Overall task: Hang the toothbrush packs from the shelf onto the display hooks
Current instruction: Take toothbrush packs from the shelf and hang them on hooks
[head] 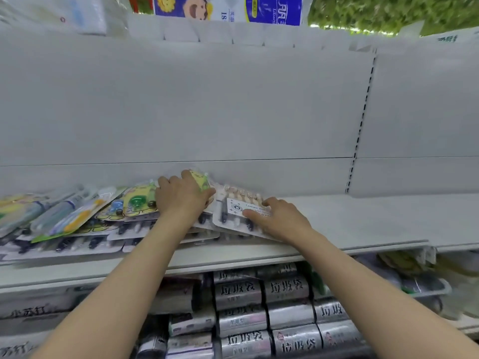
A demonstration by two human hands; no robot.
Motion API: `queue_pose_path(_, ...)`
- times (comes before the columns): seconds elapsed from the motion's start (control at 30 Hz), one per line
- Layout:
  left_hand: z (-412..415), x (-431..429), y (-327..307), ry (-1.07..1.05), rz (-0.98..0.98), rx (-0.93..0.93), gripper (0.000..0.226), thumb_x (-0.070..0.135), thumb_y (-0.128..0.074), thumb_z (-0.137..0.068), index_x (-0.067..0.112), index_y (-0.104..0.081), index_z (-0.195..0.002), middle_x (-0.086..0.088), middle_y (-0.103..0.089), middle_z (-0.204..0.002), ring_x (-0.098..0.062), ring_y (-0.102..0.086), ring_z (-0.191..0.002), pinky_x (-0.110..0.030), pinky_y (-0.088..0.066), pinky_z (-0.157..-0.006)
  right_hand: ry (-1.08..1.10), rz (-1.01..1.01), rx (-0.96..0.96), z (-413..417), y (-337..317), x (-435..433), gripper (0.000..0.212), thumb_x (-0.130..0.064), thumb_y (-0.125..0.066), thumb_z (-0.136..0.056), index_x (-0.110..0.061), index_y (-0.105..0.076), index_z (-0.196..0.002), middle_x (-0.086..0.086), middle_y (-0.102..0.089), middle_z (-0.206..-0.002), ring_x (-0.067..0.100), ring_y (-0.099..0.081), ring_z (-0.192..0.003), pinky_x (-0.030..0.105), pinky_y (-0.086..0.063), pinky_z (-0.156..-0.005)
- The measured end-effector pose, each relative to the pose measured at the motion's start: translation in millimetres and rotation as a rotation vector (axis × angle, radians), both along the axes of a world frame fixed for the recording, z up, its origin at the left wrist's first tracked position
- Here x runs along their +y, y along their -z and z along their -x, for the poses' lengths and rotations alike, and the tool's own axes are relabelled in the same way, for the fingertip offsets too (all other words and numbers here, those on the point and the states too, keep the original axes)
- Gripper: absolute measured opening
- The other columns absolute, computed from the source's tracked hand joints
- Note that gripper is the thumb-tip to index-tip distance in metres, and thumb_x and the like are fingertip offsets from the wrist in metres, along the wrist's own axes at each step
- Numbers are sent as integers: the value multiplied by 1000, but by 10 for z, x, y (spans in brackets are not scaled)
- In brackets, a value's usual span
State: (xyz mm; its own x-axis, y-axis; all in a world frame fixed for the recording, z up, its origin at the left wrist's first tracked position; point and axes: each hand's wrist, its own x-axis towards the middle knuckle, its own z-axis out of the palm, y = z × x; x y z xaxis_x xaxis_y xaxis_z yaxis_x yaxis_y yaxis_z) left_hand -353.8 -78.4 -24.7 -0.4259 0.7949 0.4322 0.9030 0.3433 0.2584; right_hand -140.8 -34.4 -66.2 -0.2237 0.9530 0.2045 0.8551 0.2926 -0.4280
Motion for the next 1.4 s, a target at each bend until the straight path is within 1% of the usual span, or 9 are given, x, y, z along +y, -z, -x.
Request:
queue_pose_path(0.13,-141,-77,-43,36,-205,-217,76,46,-72,-84,5,-35,-136,-22,-49,-129,-41,-49,-117,-44,-42,-84,54,85,-64,-65,-26,61,113,-99,-37,-61,-22,-39,-143,4,-57,-135,29,-50,-124,44,-46,-98)
queue_pose_path(0.37,-246,-265,50,76,-429,-387,49,27,-69,-91,6,-41,-124,-9,-57,-115,-27,-53,-94,-37,-37,-71,30,232,-33,-95,-22,115,132,-107,-31,-42,-18,-46,-138,6,-58,-134,32,-51,-122,46,-42,-104)
queue_pose_path(0.53,-409,-428,82,170,-528,-471,49,18,-64,-94,9,-34,-132,4,-51,-105,-19,-51,-88,-32,-39,-70,0,226,151,-93,-20,99,128,-102,-47,-36,-18,-47,-132,5,-60,-125,30,-50,-120,46,-46,-101)
queue_pose_path(0.67,-465,-523,163,224,-627,-636,52,16,-64,-94,13,-34,-135,5,-54,-113,-17,-54,-99,-29,-42,-77,-103,210,272,-89,-21,36,105,-83,-70,-59,-18,-45,-137,5,-56,-131,28,-50,-121,44,-48,-100)
queue_pose_path(0.9,-600,-705,369,190,-717,-733,58,17,-63,-95,13,-30,-142,6,-54,-118,-14,-56,-103,-28,-43,-83,-98,178,357,-103,101,-85,137,-94,-69,-29,-20,-40,-140,1,-55,-133,24,-53,-122,45,-50,-100)
queue_pose_path(0.97,-606,-778,419,179,-714,-747,57,18,-63,-95,15,-31,-142,6,-56,-120,-16,-57,-106,-30,-45,-87,-94,143,464,-127,95,-137,138,-79,-82,-37,-18,-29,-149,7,-45,-142,26,-44,-132,44,-42,-110)
queue_pose_path(1.1,-624,-923,481,168,-709,-807,56,17,-63,-95,22,-31,-141,5,-58,-125,-16,-59,-111,-30,-50,-91,-114,92,741,-205,97,-114,130,-48,-95,-51,-16,-22,-153,8,-40,-150,26,-41,-138,45,-36,-115)
queue_pose_path(1.2,-658,-1037,522,172,-715,-880,53,15,-62,-95,24,-34,-140,8,-58,-121,-12,-61,-106,-16,-48,-73,-97,132,868,-290,105,-130,109,-51,-93,-39,-16,-49,-132,3,-66,-122,25,-65,-111,47,-52,-100)
queue_pose_path(1.4,-651,-1377,609,138,-876,-1031,44,11,-66,-91,27,-44,-125,8,-62,-110,-6,-63,-96,-21,-51,-76,-195,118,1098,-476,-7,-493,61,-14,-88,-72,-18,-55,-124,-3,-71,-106,15,-72,-91,41,-61,-84)
